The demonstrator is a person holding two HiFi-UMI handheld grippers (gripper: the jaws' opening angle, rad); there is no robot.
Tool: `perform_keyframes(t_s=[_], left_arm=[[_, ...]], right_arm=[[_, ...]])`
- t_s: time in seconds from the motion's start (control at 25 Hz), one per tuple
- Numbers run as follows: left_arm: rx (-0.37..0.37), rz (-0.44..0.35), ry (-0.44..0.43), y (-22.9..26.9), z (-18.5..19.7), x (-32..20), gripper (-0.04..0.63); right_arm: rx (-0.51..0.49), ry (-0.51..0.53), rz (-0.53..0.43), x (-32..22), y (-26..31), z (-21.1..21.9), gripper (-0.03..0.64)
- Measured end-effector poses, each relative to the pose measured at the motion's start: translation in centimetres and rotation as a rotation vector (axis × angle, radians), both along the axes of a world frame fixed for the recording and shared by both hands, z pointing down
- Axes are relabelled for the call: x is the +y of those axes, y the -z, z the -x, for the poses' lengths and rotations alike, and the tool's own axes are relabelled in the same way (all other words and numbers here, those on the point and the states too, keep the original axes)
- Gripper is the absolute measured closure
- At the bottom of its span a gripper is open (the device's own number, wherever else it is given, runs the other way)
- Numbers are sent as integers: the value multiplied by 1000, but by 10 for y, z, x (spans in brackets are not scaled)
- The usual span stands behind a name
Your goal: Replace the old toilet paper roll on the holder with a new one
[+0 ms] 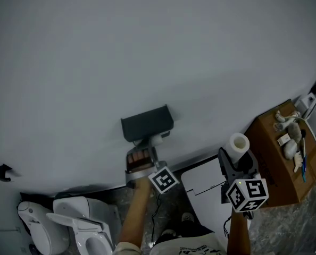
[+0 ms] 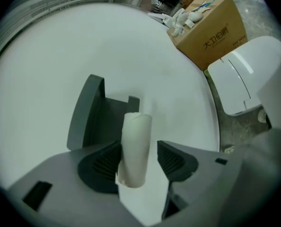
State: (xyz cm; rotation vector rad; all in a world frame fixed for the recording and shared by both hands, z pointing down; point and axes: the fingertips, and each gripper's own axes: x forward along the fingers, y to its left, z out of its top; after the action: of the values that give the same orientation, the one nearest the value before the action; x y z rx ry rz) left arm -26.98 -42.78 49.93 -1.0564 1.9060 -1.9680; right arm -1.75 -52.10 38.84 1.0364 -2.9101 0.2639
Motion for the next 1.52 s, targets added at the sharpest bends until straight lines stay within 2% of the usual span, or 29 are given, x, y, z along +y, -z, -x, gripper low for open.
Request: perform_keyframes(t_s=[0.12,0.16,0.2,0.28,0.44,0.68,1.04,1.32,1.44,1.52], left_arm=[[-71,3,-2,8,4,-3,366],[-93,3,-1,12,6,-3,400],[-107,2,1,14,7,-4,405],[-107,1,6,16,10,-5,408],[-45,-10,-8,12,6,-13,411],[-93,-16,-58,17,-5,-35,411],[-132,-28,-171,21,-42,-83,411],[-91,-71,-270,27,-80,-113,411],[-23,-95,-316,26,-99,-118,411],[40,-140,-334,30,-109,-119,411]], right_arm=[[0,-1,0,-3,0,1,305],[-2,-1,0,-4,0,1,305],[-5,0,1,-5,0,2,305],[-8,4,0,-6,1,4,305],[-4,4,-7,-10,3,5,305],[17,-23,-9,-18,0,-3,305],[31,-106,-2,-37,-4,-36,305],[34,-155,2,-44,-4,-55,305],[33,-172,1,-44,-3,-64,305],[32,-182,-2,-44,-2,-68,305]])
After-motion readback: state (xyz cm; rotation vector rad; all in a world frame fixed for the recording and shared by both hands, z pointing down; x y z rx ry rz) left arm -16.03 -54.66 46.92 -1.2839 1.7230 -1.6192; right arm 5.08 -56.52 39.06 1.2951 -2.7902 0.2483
